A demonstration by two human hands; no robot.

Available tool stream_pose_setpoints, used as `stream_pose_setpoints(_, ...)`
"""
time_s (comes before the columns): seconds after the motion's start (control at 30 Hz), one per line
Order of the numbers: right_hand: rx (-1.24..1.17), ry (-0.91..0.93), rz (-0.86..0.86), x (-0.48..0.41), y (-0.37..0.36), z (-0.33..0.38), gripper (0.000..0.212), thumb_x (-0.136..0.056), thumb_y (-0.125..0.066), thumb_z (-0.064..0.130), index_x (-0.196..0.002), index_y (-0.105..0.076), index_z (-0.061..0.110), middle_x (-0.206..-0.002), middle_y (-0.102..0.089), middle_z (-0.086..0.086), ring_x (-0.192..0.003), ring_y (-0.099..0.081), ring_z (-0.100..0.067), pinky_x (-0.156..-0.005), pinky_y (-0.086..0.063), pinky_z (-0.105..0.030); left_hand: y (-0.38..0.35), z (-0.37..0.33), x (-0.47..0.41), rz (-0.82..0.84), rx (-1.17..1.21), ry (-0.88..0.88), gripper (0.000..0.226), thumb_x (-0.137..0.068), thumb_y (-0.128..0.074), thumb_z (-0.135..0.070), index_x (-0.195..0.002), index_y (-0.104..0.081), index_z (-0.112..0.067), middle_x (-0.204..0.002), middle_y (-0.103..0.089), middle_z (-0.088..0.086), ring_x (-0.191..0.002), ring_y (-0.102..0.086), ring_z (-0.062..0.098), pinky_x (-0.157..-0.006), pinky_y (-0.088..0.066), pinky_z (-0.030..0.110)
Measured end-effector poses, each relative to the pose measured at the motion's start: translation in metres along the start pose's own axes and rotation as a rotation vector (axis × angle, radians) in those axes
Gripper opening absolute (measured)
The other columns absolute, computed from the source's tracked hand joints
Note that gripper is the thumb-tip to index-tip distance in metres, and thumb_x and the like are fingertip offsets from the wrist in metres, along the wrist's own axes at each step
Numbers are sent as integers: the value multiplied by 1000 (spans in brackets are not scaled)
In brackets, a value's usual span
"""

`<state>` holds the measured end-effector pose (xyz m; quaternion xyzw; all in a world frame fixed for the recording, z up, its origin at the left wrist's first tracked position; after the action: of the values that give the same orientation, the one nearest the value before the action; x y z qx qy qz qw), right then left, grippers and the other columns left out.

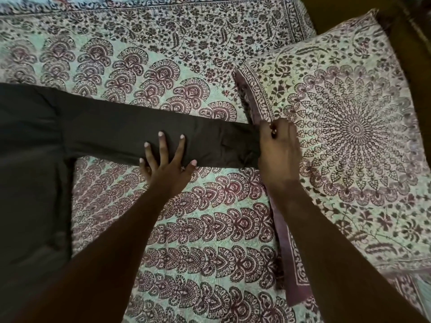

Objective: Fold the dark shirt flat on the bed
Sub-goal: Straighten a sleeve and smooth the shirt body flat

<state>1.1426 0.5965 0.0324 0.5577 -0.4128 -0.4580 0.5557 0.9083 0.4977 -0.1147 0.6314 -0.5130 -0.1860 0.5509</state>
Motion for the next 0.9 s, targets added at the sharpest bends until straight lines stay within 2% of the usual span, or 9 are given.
stream_pose_setpoints(0.1, 92, -39, 42, 8, -11, -2, 72, -76, -73, -13, -142, -54, 8, -150, -40, -23, -139, -33, -45, -110, -35, -63, 0, 0, 1, 31, 12, -2, 74, -95, -35, -80, -156, 5, -65, -171, 29, -11, -159, 20, 39, -124, 1, 66)
stream_pose_setpoints(0.2, 147, 135, 38, 16, -21, 25, 77, -66, -75, -10, -139, -56, 5, -148, -38, -22, -132, -31, -43, -103, -37, -67, 3, -2, -1, 134, 40, 12, 80, -91, -43, -83, -153, 5, -69, -169, 32, -13, -158, 22, 37, -124, 4, 64)
stream_pose_setpoints(0.27, 177, 359, 114, 23, -42, 55, 75, -65, -79, 1, -138, -59, 5, -144, -45, -20, -129, -38, -40, -99, -44, -59, 8, 0, -3, 217, 124, 23, 78, -91, -53, -77, -153, -7, -70, -170, 26, -18, -158, 18, 34, -124, 3, 62)
stream_pose_setpoints(0.33, 189, 438, 279, 28, -69, 65, 75, -75, -81, 18, -144, -55, 7, -146, -49, -15, -131, -43, -37, -98, -48, -53, 21, 10, -10, 218, 290, 16, 64, -95, -61, -63, -151, -31, -65, -173, 3, -21, -156, 0, 28, -125, -5, 60)
stream_pose_setpoints(0.43, 149, 269, 370, 27, -87, 60, 55, -96, -63, 35, -143, -53, 9, -145, -45, -14, -127, -47, -40, -96, -50, -53, 65, 46, -16, 41, 547, -67, 56, -94, -61, -43, -148, -56, -31, -165, -39, 0, -149, -34, 30, -125, -25, 56)
stream_pose_setpoints(0.53, 108, 119, 255, 22, -79, 81, 43, -97, -57, 39, -121, -63, 4, -127, -55, -23, -116, -53, -44, -91, -48, -52, 113, 113, -12, -238, 329, -115, 48, -90, -56, -28, -136, -64, -15, -151, -55, 10, -136, -51, 35, -116, -42, 49)
stream_pose_setpoints(0.7, -54, 277, 185, 20, -77, 211, 46, -98, -54, 38, -127, -62, 3, -130, -57, -23, -119, -53, -44, -95, -46, -51, 166, 242, -3, -473, 17, 91, 50, -95, -43, -36, -139, -57, -16, -157, -47, 9, -144, -41, 38, -110, -39, 62)
stream_pose_setpoints(0.8, -193, 403, 251, 13, -83, 312, 52, -103, -46, 38, -145, -50, 6, -150, -45, -19, -139, -40, -40, -111, -34, -53, 164, 304, -20, -410, -92, 130, 54, -103, -39, -41, -154, -46, -22, -170, -31, 3, -158, -24, 32, -118, -26, 62)
stream_pose_setpoints(0.9, -264, 502, 218, -3, -91, 403, 57, -101, -52, 33, -151, -43, 8, -160, -38, -15, -150, -31, -37, -117, -32, -55, 146, 324, -30, -349, -131, 118, 62, -105, -23, -51, -163, -30, -34, -176, -16, -6, -162, -14, 23, -124, -19, 55)
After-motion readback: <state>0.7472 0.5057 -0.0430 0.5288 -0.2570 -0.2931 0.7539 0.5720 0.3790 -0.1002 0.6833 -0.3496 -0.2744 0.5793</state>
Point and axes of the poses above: each hand's wrist, its own x-axis away from the middle knuckle, its own y-axis out of the back of the hand, z = x × y, the point moved 9 cm from there along -x, towards the middle knuckle
